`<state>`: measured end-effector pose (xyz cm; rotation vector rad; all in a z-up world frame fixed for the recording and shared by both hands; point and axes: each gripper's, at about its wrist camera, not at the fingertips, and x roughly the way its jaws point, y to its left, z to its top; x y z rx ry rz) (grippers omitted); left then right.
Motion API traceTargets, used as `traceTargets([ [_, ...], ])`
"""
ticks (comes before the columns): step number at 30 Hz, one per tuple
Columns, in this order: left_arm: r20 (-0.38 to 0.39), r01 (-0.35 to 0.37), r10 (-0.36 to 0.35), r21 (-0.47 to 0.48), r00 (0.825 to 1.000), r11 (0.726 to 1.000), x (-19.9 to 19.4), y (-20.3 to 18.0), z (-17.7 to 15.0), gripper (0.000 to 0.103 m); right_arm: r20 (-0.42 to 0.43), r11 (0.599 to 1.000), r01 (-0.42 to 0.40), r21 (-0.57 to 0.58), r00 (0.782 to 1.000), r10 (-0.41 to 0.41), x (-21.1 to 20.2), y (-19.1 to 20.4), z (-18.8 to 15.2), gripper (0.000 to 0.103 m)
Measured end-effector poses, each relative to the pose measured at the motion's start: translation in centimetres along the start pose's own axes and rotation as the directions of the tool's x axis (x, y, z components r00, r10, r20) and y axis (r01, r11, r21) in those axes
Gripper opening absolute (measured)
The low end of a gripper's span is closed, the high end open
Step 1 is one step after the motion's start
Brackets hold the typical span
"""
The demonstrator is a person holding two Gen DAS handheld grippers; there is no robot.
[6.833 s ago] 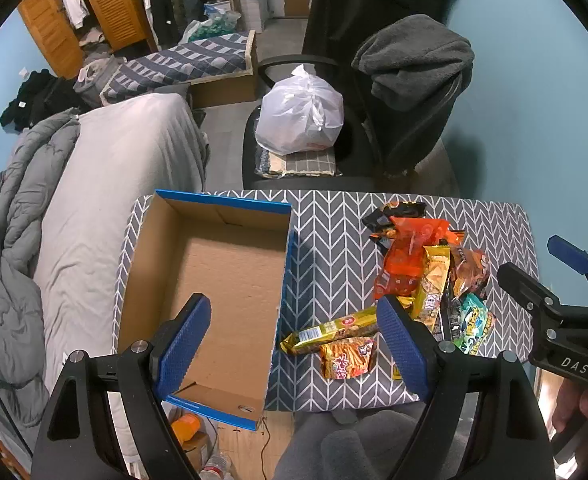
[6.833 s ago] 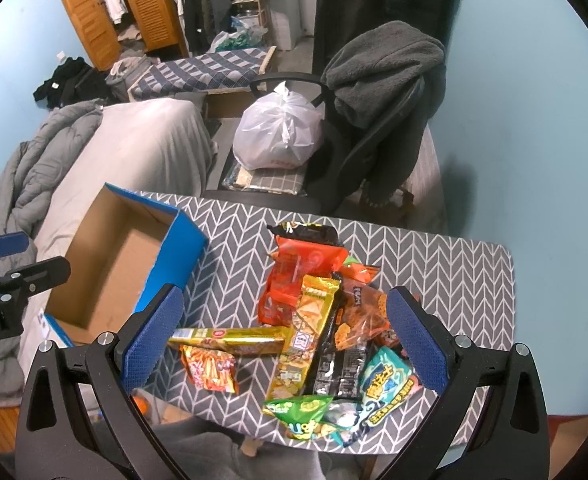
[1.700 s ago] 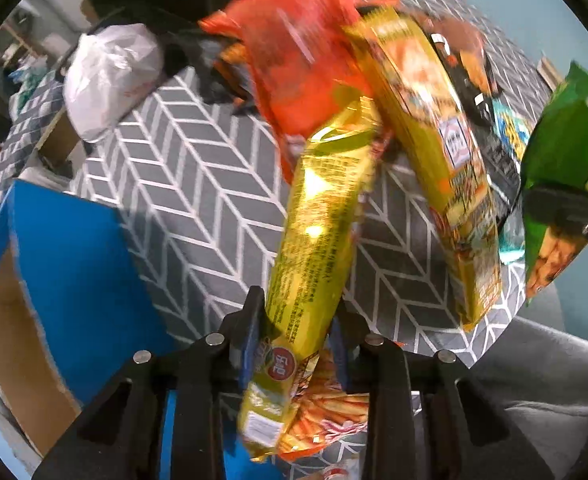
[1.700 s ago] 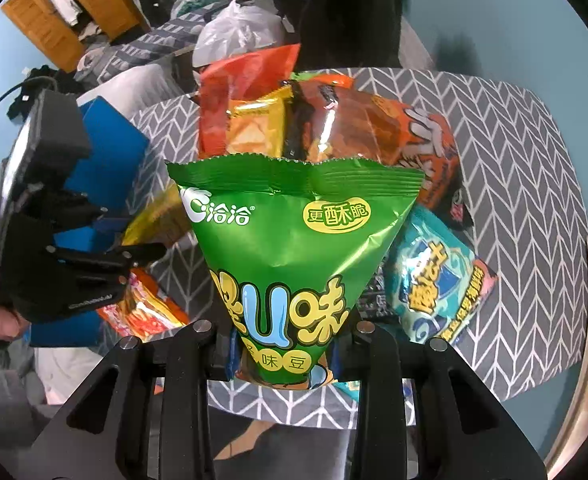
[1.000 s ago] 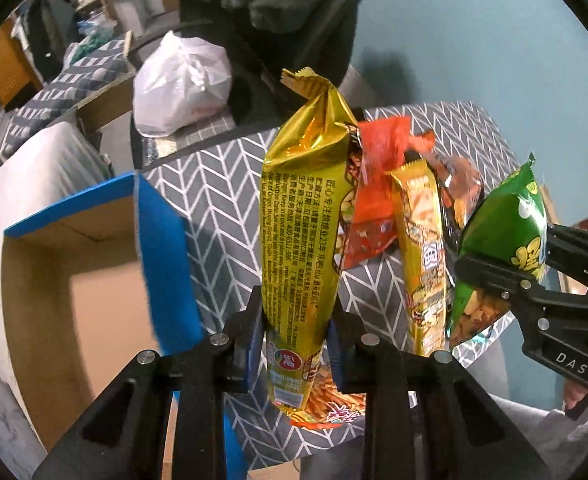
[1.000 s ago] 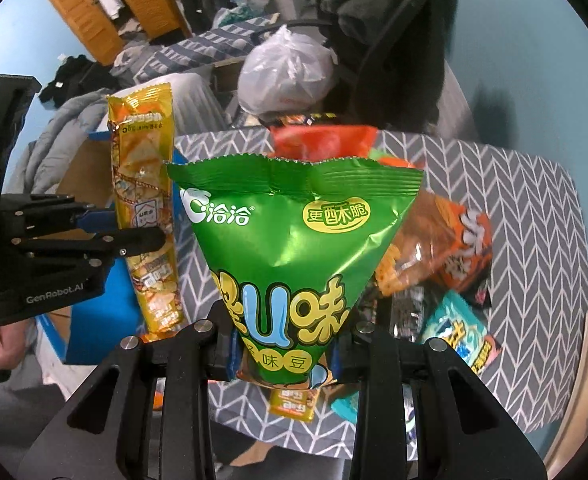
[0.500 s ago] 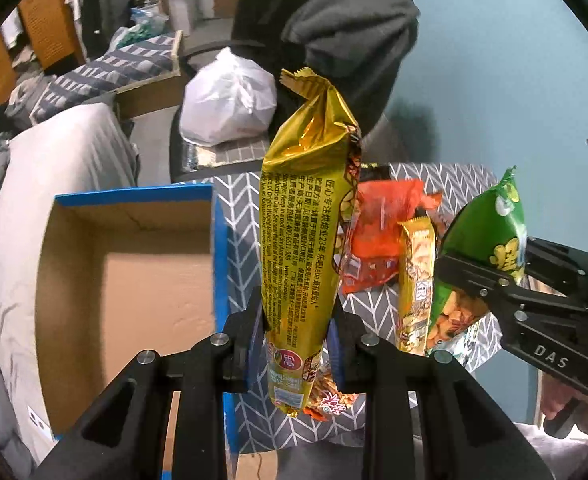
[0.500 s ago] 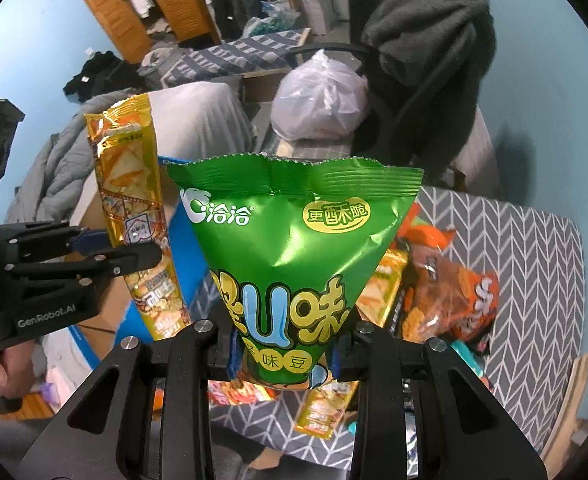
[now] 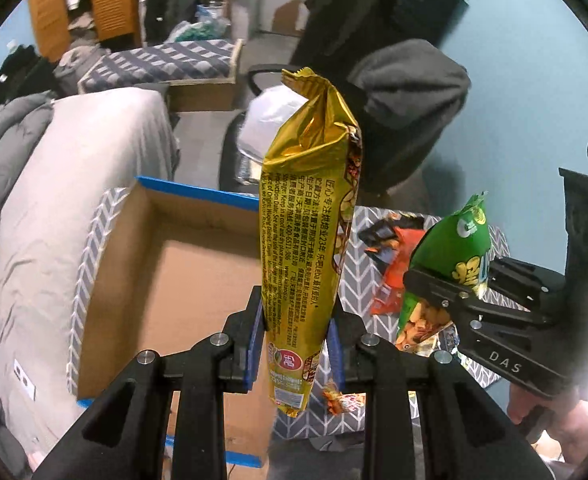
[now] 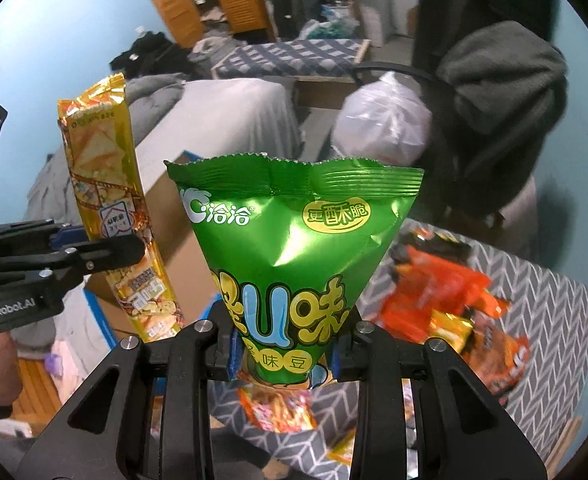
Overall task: Organize snacks
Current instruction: 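Lift both packets and carry them over the cardboard box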
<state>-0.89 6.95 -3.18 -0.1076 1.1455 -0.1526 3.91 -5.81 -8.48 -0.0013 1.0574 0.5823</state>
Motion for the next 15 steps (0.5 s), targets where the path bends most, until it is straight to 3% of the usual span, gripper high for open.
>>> traceTargets([
  [15, -0.022, -0.118, 0.117, -0.124, 0.993, 0.985, 0.8, 7.4, -1.8, 0.028, -0.089, 0.982, -0.135, -0.131, 0.988, 0.124, 6.4, 6.6, 2.9, 0.031],
])
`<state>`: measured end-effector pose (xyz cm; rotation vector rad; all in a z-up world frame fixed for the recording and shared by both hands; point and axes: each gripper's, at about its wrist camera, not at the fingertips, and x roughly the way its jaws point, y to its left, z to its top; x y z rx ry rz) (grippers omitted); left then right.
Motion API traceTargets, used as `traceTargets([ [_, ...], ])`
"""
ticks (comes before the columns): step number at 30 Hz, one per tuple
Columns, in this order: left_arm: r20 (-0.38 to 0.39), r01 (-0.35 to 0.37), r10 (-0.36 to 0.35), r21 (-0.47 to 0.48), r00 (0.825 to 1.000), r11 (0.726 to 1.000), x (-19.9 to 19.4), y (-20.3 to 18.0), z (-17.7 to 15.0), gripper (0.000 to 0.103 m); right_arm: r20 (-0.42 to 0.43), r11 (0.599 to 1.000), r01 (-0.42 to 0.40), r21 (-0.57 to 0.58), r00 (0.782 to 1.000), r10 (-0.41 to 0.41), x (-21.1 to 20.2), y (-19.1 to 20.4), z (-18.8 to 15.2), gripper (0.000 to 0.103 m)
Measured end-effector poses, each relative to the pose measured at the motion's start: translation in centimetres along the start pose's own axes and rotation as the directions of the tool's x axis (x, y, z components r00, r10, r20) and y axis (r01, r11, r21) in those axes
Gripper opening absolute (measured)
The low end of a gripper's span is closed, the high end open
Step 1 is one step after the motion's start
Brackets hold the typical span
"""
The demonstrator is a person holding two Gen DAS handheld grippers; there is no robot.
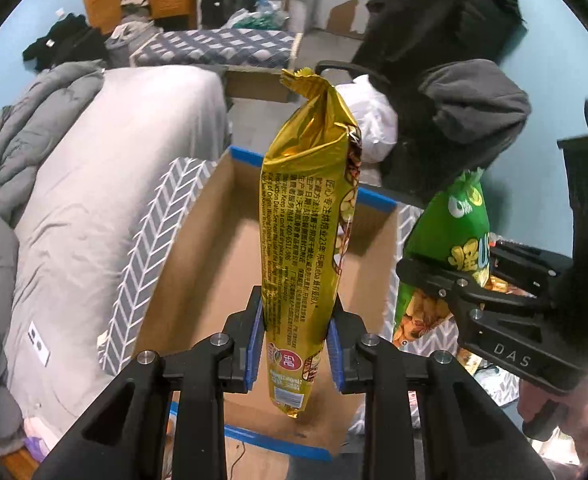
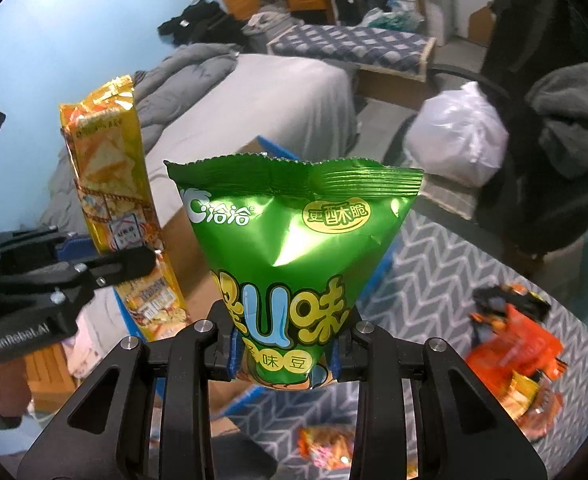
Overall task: Organize snacks
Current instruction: 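Lift both packets and carry them over the cardboard box, then open both tools to drop the packets into the box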
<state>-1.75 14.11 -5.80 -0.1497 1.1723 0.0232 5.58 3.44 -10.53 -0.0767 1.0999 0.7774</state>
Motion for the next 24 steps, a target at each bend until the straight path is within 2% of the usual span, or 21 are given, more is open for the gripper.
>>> traceTargets([
  [9, -0.049, -0.045, 0.043, -0.047, 0.998, 0.998, 2.8, 2.9, -0.4, 0.028, -0.087, 0.998, -0.051, -0.029, 0.995, 0.048, 5.4, 2.3, 1.8, 0.031],
  [17, -0.100, -0.073, 0.065, -0.078, 0.993, 0.994, 5.8, 4.4, -0.4, 0.028, -0.158, 1.000, -0.023, -0.010, 0.987, 0.021, 8.7, 2.3, 2.1, 0.031],
  [21, -0.118, -0.082, 0.071, -0.087, 0.990, 0.993, 6.1, 4.4, -0.6, 0.028, -0.189, 1.000, 0.003, -0.014, 0.982, -0.006, 9.5, 2.5, 2.0, 0.032],
  [23, -0.110, -0.085, 0.075, -0.094, 0.991, 0.992, 6.0, 4.4, -0.5, 0.028, -0.191, 1.000, 0.012, -0.002, 0.982, -0.012, 9.5, 2.5, 2.0, 0.037],
  [24, -0.102, -0.083, 0.073, -0.097, 0.992, 0.992, 5.9, 4.4, -0.5, 0.030, -0.193, 1.000, 0.011, 0.006, 0.981, -0.010, 9.4, 2.4, 2.0, 0.044],
])
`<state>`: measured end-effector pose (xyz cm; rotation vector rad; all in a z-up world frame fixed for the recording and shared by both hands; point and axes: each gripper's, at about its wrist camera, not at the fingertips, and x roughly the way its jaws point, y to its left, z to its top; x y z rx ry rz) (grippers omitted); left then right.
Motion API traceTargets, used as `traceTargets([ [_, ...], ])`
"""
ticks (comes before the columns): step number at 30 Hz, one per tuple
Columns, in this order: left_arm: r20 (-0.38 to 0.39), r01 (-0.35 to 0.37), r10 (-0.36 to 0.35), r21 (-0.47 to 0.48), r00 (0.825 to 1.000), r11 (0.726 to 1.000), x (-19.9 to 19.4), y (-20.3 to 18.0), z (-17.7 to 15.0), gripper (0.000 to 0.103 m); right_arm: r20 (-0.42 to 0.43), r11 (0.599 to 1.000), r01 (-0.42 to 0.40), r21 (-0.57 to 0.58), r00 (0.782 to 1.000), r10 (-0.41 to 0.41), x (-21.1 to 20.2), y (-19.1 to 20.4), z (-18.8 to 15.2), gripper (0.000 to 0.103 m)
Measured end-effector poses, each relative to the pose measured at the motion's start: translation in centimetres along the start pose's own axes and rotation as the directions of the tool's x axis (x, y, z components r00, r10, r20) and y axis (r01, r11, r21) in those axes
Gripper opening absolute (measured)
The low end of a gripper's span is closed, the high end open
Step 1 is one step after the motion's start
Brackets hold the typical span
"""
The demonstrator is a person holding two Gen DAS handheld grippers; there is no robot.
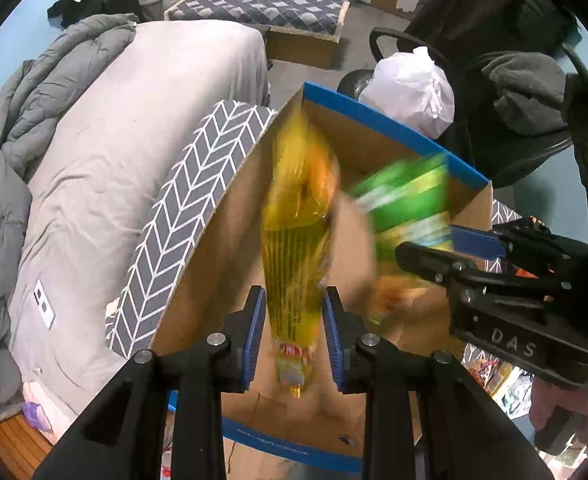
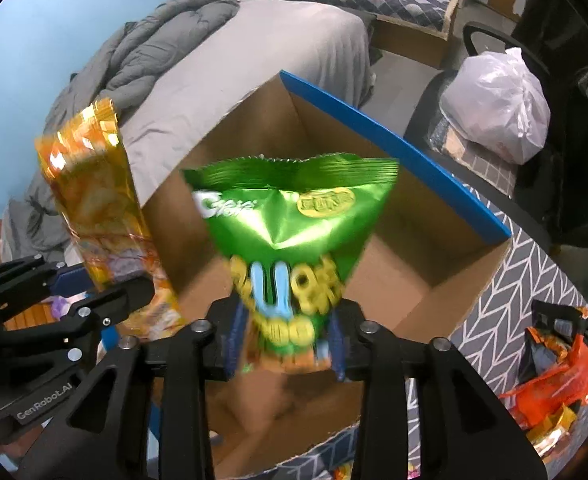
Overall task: Organize snacks
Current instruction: 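Open both tools to drop the packets into the box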
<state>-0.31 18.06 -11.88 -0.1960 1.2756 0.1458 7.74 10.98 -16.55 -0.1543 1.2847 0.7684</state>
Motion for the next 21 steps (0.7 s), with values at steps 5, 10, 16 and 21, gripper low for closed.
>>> traceTargets([
  [5, 0.015, 0.006, -0.006, -0.011, 1.000, 1.000, -0.6, 0.4, -0.1, 0.046, 0.033, 1.000, 0.030, 0.009, 0.999, -0.030, -1.0, 0.0, 0.1, 0.066],
  [10, 0.012, 0.013, -0.013, -0.015, 1.000, 1.000, -1.4, 0.1, -0.1, 0.049, 0.066, 0.998, 0.057, 0.031, 0.996, -0.059, -2.5, -0.7, 0.0, 0.066],
  [16, 0.044, 0.016, -0.017, 0.022, 0.999, 1.000, -3.3, -1.6, -0.4, 0.058, 0.122, 0.993, 0.102, 0.065, 0.986, -0.109, -5.6, -1.7, -1.1, 0.074],
  [21, 0.069, 0.032, -0.036, 0.061, 0.997, 0.998, -4.8, -4.3, -0.8, 0.063, 0.129, 0.988, 0.108, 0.112, 0.984, -0.122, -8.0, -3.4, -2.5, 0.074],
])
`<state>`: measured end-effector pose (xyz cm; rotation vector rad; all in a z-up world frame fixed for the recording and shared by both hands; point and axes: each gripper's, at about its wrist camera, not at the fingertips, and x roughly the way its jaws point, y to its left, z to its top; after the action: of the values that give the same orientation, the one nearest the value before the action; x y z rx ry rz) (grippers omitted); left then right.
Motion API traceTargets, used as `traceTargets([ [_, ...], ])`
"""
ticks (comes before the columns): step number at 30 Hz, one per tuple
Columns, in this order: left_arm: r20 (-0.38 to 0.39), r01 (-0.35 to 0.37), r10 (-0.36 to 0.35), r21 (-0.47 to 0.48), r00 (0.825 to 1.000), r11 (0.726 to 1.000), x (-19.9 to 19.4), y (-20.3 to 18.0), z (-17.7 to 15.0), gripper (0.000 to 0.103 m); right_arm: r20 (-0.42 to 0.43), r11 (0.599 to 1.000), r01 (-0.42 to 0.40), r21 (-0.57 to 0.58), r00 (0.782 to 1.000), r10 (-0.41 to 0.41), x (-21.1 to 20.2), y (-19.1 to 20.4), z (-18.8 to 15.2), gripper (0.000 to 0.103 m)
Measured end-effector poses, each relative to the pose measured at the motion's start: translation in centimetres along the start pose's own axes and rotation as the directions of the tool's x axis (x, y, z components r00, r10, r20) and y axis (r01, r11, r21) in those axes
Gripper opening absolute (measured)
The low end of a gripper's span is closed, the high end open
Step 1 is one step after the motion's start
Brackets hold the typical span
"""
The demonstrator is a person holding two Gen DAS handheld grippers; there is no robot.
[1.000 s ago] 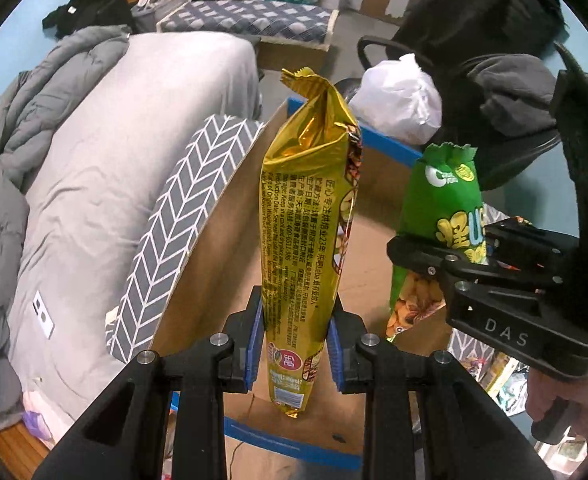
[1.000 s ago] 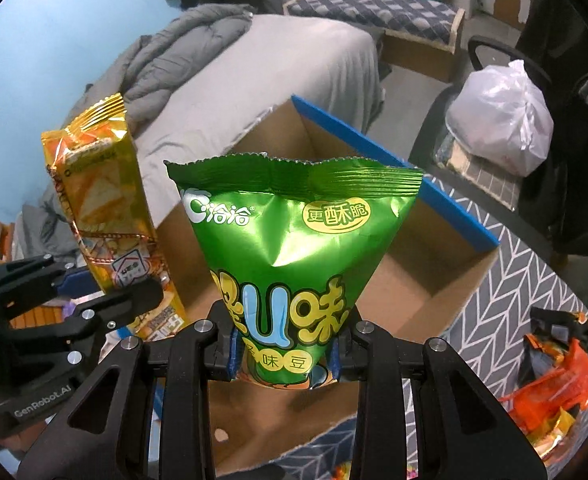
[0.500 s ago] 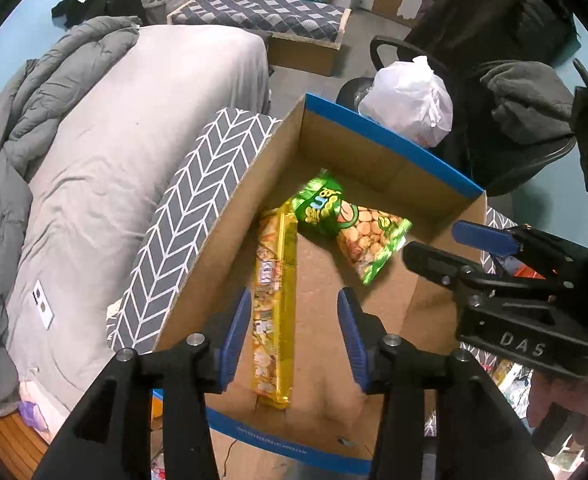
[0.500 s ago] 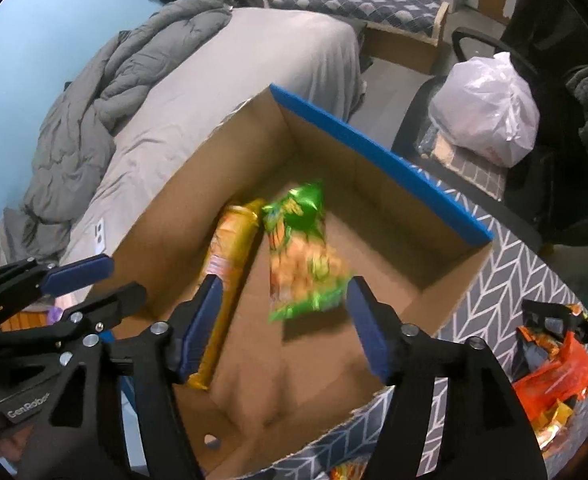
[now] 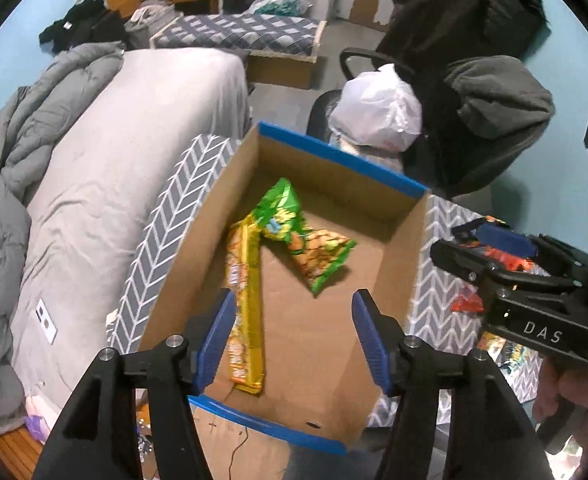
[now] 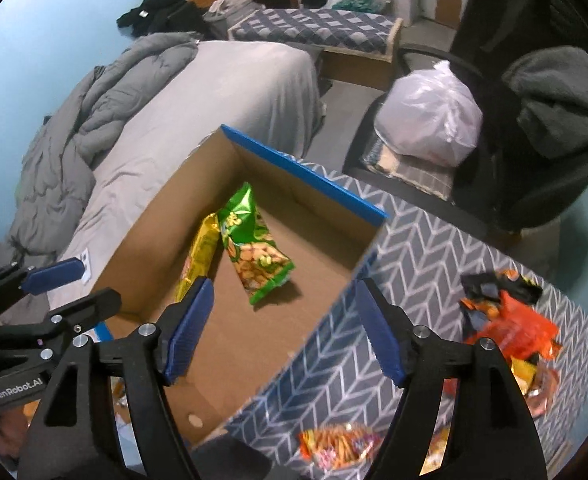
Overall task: Organize snacks
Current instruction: 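Open both tools to drop the packets into the box, then move both tools back over the snack pile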
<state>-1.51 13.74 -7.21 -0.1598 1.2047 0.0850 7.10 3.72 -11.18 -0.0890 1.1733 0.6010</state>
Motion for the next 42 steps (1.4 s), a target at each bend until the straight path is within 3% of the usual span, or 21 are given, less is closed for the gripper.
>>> traceTargets([
  [13, -0.031, 0.074, -0.070, 0.145, 0.997, 0.987, -1.0, -8.7, -1.2, 0.065, 0.016, 0.990, 0.047, 0.130, 0.999, -0.049, -5.8, -6.5, -5.3, 0.074],
  [29, -0.107, 0.134, -0.104, 0.334, 0.989, 0.933, 1.0, -16.6, -3.0, 0.068, -0.008, 0.941, 0.131, 0.313, 0.991, -0.135, -9.5, -14.8, -11.7, 0.074],
  [42, -0.221, 0.211, -0.129, 0.406, 0.967, 0.889, 4.5, -22.2, -5.0, 0.070, -0.052, 0.863, 0.192, 0.467, 0.980, -0.190, -10.5, -20.7, -17.7, 0.074],
])
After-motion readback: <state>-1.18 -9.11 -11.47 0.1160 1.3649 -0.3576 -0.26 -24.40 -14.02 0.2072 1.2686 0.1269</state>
